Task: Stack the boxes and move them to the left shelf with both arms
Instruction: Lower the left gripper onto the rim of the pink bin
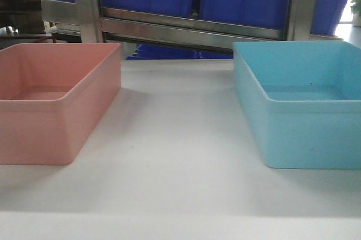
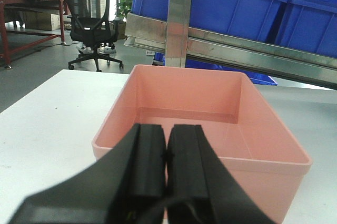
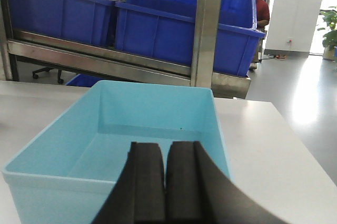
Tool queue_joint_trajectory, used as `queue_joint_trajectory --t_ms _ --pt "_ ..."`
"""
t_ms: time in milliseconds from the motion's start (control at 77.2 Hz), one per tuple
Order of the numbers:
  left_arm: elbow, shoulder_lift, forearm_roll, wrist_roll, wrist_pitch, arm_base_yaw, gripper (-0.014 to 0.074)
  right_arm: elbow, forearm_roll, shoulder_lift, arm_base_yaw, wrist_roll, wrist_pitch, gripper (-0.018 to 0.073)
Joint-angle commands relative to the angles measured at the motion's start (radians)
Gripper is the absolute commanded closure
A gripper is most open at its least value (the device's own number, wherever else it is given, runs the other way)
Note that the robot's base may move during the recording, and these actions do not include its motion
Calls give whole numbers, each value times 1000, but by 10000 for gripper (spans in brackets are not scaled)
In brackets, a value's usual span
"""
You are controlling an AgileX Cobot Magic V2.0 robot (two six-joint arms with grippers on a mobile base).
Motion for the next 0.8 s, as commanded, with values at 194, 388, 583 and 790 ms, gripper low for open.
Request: queue_joint_trajectory --t_ms 194,388,583,790 --pt "-27 -15 -7 -9 -87 1 601 -23 0 -19 -3 -5 -93 503" --pt "-27 -15 -7 -9 -87 1 601 -23 0 -19 -3 -5 -93 503" --pt "-27 -15 -7 -9 -93 1 601 -23 0 -19 -3 -5 -93 503" --pt "-53 16 -24 -7 -87 -1 601 -23 0 -19 -3 -5 -93 503"
